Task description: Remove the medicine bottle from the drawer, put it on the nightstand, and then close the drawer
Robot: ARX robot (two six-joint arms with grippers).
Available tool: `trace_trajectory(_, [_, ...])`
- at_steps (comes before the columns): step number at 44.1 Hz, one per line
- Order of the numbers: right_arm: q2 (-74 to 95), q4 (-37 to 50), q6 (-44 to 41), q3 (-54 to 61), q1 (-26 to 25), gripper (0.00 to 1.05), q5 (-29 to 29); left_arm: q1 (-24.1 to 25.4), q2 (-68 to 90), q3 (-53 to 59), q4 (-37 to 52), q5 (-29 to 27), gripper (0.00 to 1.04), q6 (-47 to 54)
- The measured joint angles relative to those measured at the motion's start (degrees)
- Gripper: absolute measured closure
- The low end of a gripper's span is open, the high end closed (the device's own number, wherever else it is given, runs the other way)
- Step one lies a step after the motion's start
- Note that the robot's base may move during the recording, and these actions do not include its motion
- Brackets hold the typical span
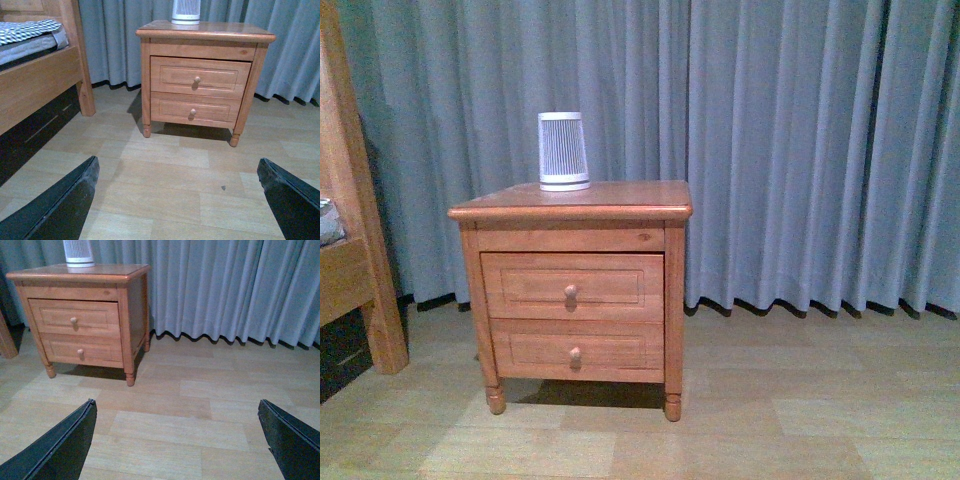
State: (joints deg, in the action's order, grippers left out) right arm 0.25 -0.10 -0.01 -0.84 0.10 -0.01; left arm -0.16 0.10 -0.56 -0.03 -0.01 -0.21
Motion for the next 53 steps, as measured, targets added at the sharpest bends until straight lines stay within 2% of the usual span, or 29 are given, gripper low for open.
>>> trace_trajectory(53, [0.00, 0.00, 0.00, 0.00, 0.00, 0.07, -0.02, 0.00, 0.00, 0.00, 0.00, 0.00, 0.07, 0.00])
